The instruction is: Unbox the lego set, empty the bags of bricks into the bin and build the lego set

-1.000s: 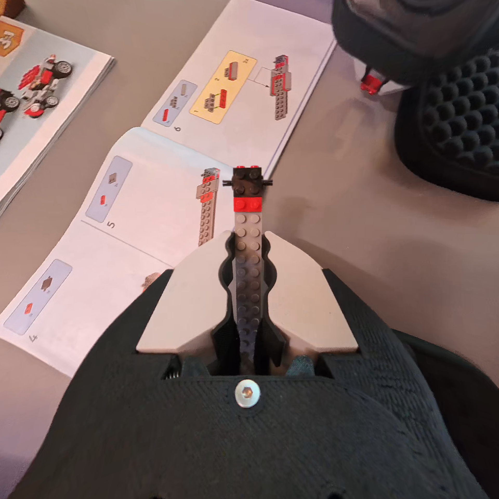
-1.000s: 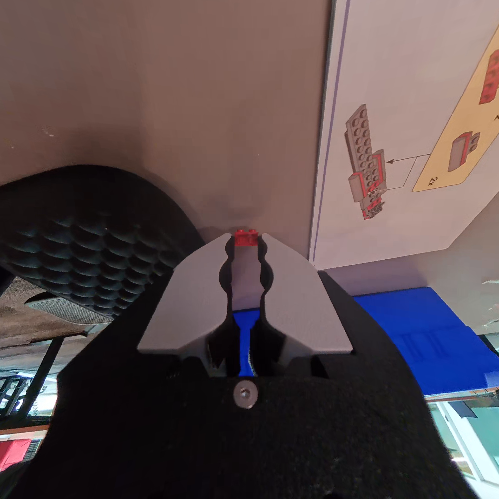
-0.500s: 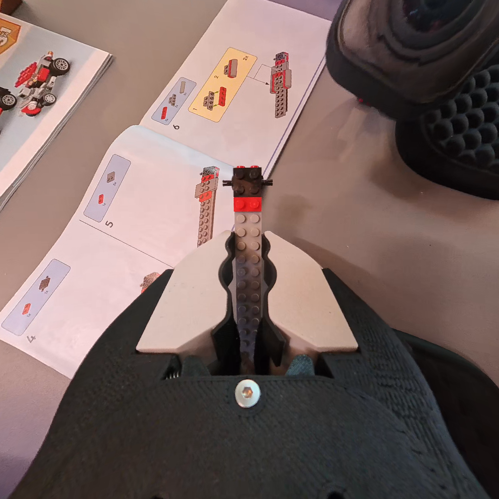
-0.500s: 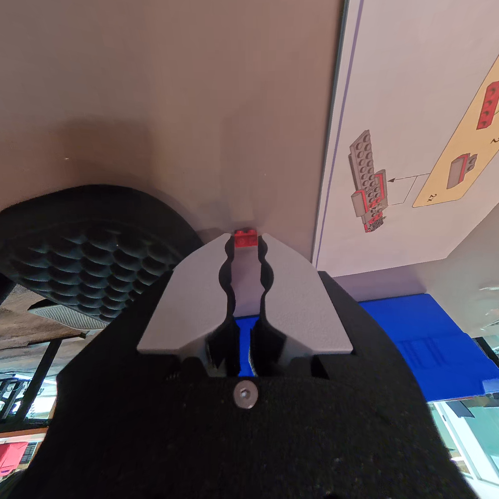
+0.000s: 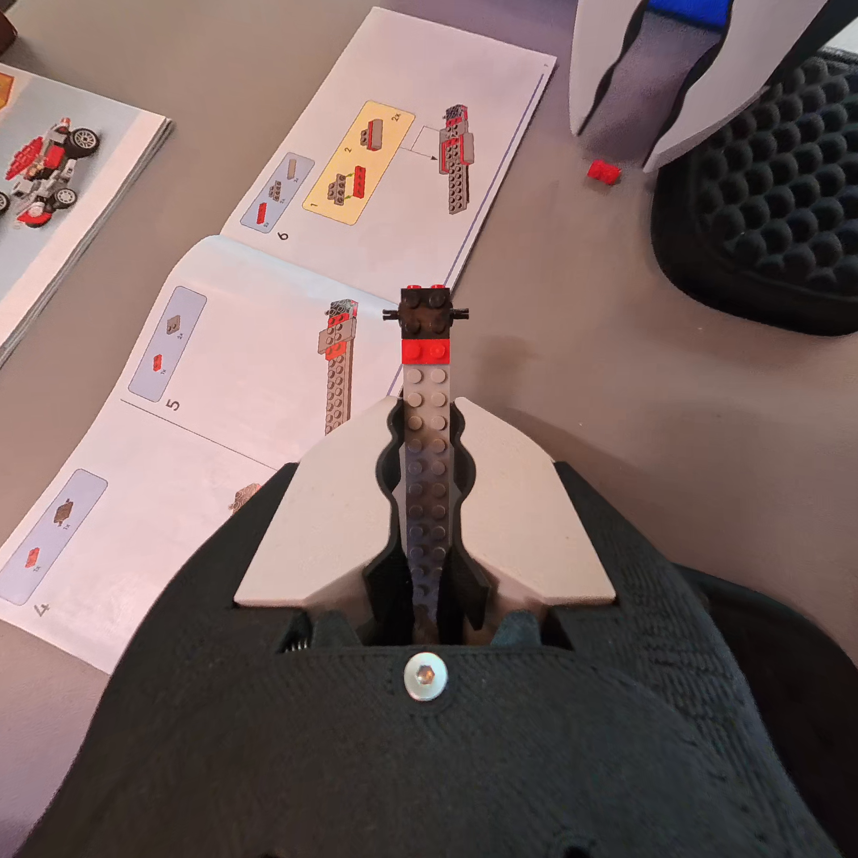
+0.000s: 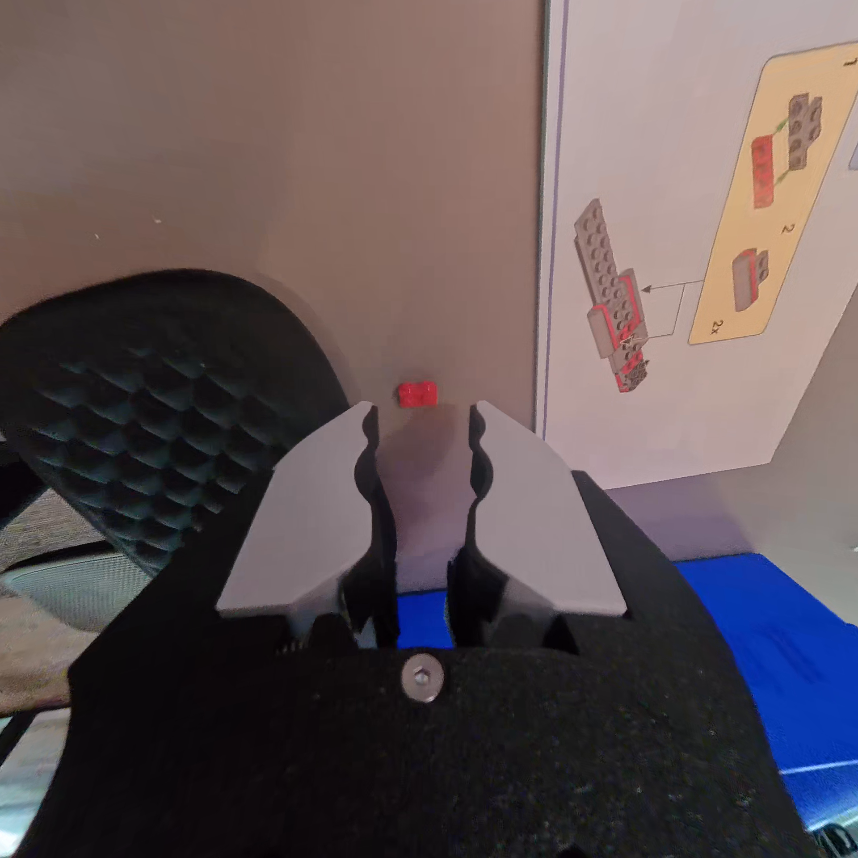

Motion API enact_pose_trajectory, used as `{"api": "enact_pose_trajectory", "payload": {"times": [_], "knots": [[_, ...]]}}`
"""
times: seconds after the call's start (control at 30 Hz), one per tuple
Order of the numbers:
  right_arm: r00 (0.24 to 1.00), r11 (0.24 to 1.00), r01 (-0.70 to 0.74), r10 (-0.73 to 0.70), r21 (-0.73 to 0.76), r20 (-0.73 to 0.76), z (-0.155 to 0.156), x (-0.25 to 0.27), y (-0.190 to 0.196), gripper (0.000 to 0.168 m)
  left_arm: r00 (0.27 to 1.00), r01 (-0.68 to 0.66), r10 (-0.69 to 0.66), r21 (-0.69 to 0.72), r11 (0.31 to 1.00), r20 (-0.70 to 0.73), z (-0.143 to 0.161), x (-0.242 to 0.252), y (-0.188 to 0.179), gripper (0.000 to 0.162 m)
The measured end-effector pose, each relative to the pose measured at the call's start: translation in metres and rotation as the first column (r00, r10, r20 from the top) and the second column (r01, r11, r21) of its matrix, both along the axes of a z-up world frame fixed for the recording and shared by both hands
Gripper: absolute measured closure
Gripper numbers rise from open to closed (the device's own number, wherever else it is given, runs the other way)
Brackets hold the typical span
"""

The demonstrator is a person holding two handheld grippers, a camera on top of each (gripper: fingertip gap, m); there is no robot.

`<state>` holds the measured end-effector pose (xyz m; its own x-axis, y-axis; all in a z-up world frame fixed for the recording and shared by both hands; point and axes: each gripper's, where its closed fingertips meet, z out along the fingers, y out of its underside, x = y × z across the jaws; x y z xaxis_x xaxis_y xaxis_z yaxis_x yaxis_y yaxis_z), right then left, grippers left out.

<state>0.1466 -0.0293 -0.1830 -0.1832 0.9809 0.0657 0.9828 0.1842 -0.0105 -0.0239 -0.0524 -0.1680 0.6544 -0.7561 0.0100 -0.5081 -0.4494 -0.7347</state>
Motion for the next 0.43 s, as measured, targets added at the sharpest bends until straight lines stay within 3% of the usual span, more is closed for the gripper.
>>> {"api": "enact_pose_trajectory", "payload": {"times": [0.03,0.13,0.43], "knots": [[1.000,1.000,-0.020,0.020,0.009,-0.021,-0.0023,0.0014,0.0003,0.131,1.000,0.004,-0.004,0.000,1.000,-0.001,-0.0003,0.0005,-0.0003,0.144],[0.995,0.997,-0.063,0.066,0.046,-0.070,-0.0087,0.0050,0.0040,0.141,1.000,0.018,-0.018,0.003,1.000,-0.009,-0.0008,0.0025,-0.0013,0.144],[0.966,0.996,-0.083,0.071,-0.037,-0.250,-0.0111,0.0008,-0.0023,0.149,0.999,0.030,-0.030,0.010,0.999,-0.021,-0.0015,0.0031,-0.0015,0.144]]}}
